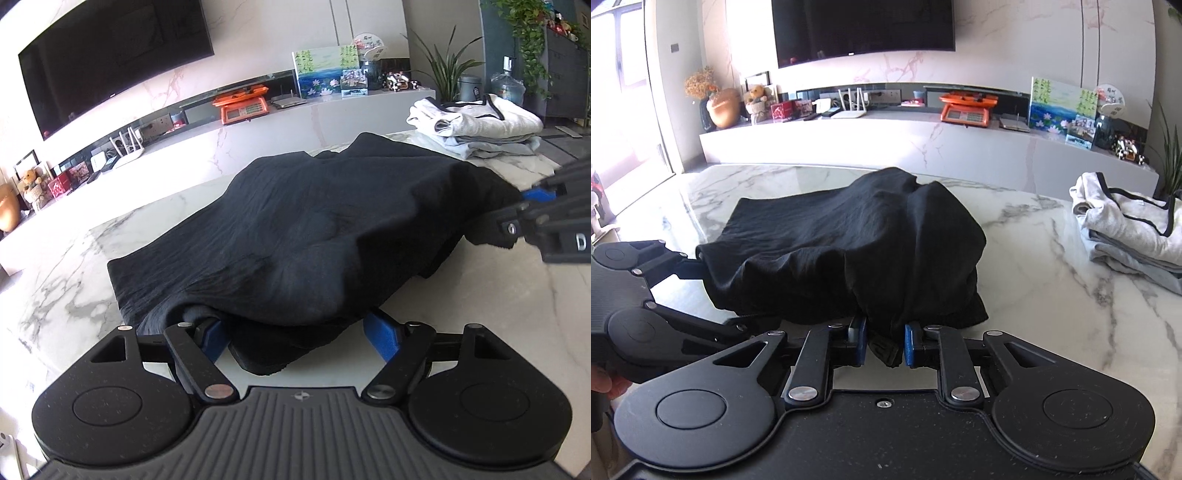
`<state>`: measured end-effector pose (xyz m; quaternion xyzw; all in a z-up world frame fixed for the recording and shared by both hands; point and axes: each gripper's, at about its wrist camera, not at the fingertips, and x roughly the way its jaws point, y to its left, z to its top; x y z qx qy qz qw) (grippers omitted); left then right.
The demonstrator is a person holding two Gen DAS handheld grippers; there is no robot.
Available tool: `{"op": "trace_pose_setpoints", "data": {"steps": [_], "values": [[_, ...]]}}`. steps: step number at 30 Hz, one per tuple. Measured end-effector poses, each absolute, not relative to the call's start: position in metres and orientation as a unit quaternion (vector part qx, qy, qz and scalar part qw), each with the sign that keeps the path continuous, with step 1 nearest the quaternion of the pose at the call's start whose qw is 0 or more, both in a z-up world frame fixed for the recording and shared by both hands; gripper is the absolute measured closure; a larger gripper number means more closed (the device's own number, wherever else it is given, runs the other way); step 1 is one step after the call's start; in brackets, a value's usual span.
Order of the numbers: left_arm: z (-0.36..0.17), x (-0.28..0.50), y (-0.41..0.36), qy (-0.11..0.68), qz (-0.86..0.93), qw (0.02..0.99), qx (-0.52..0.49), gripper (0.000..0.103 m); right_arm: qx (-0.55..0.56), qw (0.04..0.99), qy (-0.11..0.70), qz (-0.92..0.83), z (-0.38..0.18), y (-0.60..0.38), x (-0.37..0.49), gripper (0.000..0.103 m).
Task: Fold clothes
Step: 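Reach both grippers to the black garment's edge and close on the fabric, then lift the black garment with both grippers and shake it out in the air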
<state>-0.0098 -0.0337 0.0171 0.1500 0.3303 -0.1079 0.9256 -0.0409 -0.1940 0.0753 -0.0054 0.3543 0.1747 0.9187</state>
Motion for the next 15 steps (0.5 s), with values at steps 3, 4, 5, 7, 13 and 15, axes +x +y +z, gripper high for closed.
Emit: {"op": "trace_pose_setpoints", "data": {"steps": [3,4,5,7,13,15], "values": [[0.024,-0.027,-0.039,0.317,-0.128,0.927,0.153,0.027,0.003,0.922,0.339,0.185,0.103,-0.196,-0.061,0.086],[0.027,-0.033,-0.040,0.315,-0.136,0.928,0.147,0.027,0.003,0.924,0.333,0.187,0.113,-0.197,-0.067,0.086],[0.029,-0.039,-0.041,0.313,-0.145,0.928,0.142,0.027,0.003,0.926,0.327,0.189,0.123,-0.197,-0.073,0.086],[0.033,-0.048,-0.044,0.314,-0.164,0.927,0.125,0.027,0.004,0.928,0.318,0.194,0.140,-0.200,-0.081,0.086],[0.060,-0.052,-0.040,0.332,-0.226,0.913,0.070,0.086,0.004,0.931,0.297,0.210,0.187,-0.206,-0.099,0.086],[0.074,-0.051,-0.036,0.327,-0.229,0.914,0.078,0.092,-0.002,0.933,0.290,0.214,0.199,-0.207,-0.103,0.086]]}}
